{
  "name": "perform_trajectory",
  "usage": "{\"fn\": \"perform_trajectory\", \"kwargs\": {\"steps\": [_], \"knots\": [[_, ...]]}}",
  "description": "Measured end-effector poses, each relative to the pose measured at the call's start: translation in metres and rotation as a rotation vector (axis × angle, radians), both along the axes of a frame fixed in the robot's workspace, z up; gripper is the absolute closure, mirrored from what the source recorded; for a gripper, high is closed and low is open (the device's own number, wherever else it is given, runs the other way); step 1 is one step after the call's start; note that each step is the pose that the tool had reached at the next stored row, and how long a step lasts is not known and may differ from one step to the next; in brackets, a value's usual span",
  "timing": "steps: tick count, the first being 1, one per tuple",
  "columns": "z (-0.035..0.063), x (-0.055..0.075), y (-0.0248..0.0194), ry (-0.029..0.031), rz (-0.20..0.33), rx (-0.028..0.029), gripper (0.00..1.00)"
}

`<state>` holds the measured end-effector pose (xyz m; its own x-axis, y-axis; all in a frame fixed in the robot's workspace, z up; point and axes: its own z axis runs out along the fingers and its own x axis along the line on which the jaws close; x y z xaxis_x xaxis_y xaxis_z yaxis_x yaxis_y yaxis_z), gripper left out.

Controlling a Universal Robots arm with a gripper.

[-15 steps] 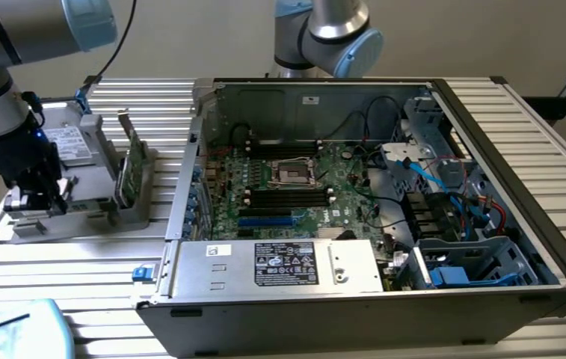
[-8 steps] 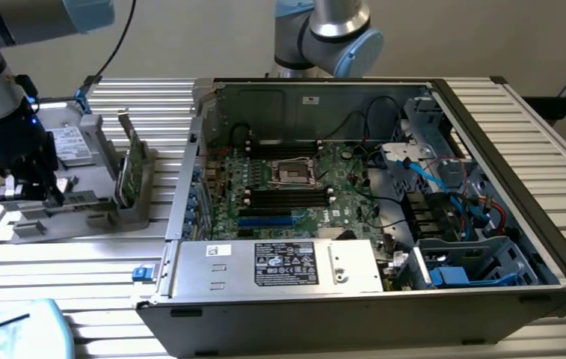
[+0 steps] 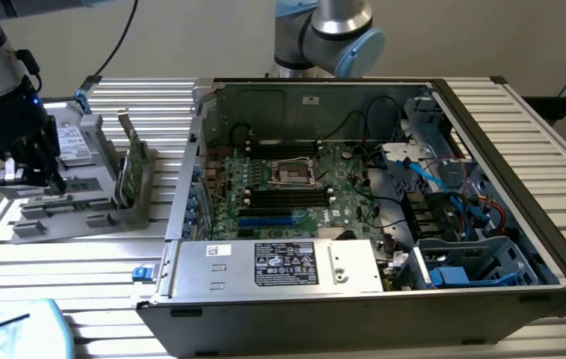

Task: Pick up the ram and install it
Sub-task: 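Pick up the ram and move it above insertion slot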

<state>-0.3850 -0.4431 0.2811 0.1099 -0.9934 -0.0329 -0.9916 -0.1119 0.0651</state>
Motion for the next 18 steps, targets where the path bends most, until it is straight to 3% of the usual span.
{"fn": "perform_trajectory", "kwargs": {"steps": [9, 18], "knots": [[0.0252, 0.029, 0.0000, 0.0164, 0.000, 0.0024, 0.85], [0.0468, 0.056, -0.0003, 0.0370, 0.000, 0.0041, 0.85]]}}
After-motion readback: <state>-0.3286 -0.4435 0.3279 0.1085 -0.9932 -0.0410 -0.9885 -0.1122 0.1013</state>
